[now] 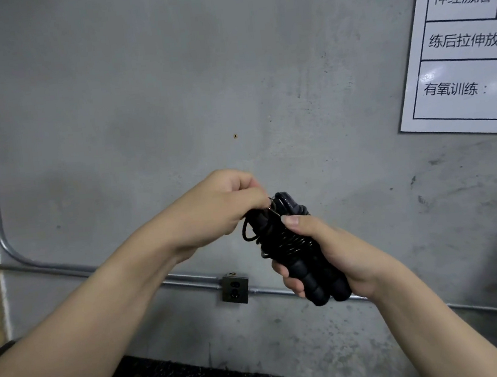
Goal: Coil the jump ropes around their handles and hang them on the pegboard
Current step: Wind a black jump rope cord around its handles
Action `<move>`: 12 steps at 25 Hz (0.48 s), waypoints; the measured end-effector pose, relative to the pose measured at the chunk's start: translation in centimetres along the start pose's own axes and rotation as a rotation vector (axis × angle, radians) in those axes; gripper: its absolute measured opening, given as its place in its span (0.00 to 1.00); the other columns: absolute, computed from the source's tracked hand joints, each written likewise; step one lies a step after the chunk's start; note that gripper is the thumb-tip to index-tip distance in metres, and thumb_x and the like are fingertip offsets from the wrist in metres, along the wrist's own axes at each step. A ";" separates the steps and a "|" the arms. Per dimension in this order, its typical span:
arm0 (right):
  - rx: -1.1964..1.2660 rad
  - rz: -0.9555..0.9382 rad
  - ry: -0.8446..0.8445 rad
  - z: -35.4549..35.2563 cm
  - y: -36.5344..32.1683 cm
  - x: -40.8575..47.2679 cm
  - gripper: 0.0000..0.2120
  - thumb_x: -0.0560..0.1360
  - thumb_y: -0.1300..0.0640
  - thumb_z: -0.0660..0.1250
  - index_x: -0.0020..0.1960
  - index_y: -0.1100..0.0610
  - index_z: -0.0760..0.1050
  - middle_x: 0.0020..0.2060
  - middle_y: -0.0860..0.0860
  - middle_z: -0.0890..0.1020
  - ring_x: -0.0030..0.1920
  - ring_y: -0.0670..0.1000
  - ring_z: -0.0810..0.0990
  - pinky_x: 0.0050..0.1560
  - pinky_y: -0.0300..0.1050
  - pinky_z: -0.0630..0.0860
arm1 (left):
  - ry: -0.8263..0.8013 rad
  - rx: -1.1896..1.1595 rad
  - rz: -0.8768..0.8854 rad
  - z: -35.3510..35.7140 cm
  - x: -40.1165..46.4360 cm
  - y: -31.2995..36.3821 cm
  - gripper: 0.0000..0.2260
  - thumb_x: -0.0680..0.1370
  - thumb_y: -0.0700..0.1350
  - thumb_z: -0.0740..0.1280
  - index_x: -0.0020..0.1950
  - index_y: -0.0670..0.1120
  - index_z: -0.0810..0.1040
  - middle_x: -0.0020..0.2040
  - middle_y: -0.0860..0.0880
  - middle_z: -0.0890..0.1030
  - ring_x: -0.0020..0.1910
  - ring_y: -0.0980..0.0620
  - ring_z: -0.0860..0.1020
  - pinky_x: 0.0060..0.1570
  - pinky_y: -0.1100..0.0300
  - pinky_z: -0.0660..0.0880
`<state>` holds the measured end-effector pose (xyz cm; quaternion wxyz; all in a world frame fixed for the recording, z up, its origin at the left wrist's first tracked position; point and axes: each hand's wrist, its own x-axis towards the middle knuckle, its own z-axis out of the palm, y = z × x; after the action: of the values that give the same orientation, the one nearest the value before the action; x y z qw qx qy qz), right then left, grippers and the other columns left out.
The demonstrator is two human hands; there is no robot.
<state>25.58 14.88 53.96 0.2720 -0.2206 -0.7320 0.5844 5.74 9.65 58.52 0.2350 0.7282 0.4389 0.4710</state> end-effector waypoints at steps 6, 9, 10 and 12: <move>0.063 0.075 -0.122 -0.1 1.5 0.2 0.30 0.66 0.33 0.75 0.48 0.59 0.77 0.36 0.58 0.76 0.30 0.54 0.74 0.34 0.47 0.73 | -0.085 -0.064 -0.108 0.1 0.0 -0.6 0.03 0.75 0.40 0.69 0.46 0.41 0.76 0.29 0.51 0.65 0.28 0.55 0.59 0.26 0.64 0.55; 0.148 0.141 -0.164 0.1 2.3 0.3 0.30 0.66 0.33 0.74 0.49 0.59 0.76 0.35 0.57 0.76 0.29 0.53 0.73 0.33 0.45 0.73 | -0.052 -0.089 -0.153 0.5 0.0 -1.3 0.05 0.79 0.37 0.64 0.44 0.41 0.75 0.29 0.50 0.62 0.28 0.54 0.57 0.27 0.61 0.52; 0.162 0.163 -0.174 0.1 2.6 0.3 0.30 0.67 0.33 0.74 0.50 0.59 0.76 0.35 0.57 0.76 0.29 0.53 0.73 0.32 0.45 0.74 | -0.057 -0.117 -0.173 0.7 0.1 -1.5 0.08 0.80 0.36 0.63 0.40 0.41 0.73 0.29 0.50 0.60 0.28 0.54 0.56 0.27 0.60 0.51; 0.190 0.217 -0.188 -0.1 3.3 0.0 0.30 0.67 0.33 0.74 0.51 0.58 0.76 0.35 0.56 0.75 0.28 0.53 0.73 0.32 0.44 0.74 | -0.071 -0.182 -0.216 1.2 0.1 -2.2 0.14 0.80 0.36 0.62 0.35 0.45 0.69 0.30 0.50 0.59 0.29 0.54 0.54 0.28 0.59 0.50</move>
<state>25.67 15.72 50.80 0.1572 -0.2159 -0.6674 0.6951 5.90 10.91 56.39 0.3646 0.6686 0.4618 0.4548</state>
